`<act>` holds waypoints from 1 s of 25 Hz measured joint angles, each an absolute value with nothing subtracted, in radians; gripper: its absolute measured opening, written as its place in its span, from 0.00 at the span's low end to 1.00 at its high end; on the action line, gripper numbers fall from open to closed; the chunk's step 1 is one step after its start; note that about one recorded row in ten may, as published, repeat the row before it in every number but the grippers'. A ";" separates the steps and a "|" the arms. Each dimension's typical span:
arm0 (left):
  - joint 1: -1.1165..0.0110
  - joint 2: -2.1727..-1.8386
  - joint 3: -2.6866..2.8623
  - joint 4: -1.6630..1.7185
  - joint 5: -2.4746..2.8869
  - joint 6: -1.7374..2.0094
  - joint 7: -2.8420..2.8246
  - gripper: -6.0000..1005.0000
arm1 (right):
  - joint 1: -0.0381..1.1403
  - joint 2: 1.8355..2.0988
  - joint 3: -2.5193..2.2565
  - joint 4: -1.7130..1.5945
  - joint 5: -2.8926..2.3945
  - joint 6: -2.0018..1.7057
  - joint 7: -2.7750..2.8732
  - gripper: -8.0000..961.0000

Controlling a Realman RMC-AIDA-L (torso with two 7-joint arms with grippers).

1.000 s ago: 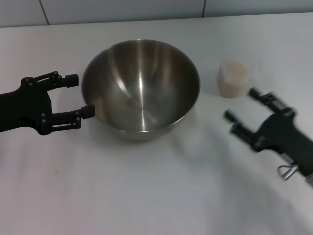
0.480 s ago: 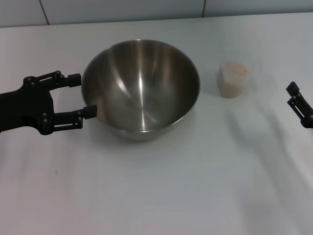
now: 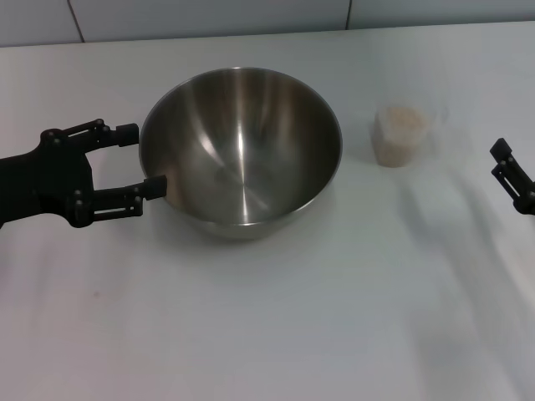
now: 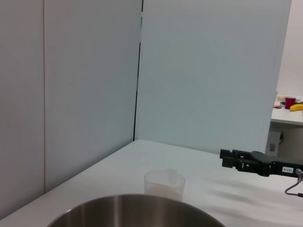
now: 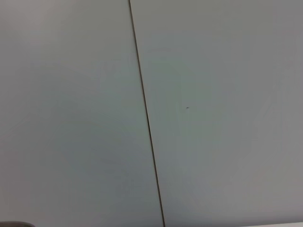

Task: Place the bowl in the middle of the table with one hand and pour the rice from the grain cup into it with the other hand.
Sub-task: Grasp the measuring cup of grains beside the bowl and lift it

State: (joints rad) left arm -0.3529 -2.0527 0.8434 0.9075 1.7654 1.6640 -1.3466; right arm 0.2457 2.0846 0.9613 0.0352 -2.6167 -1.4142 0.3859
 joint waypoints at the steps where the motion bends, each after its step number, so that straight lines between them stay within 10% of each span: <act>1: -0.353 -2.053 0.843 0.907 1.765 1.664 -1.347 0.84 | 0.246 2.085 0.961 0.035 -2.617 -1.414 0.386 0.77; 25: -0.352 -2.061 0.822 0.900 1.758 1.652 -1.335 0.84 | 0.401 2.084 0.970 0.048 -2.614 -1.124 0.381 0.77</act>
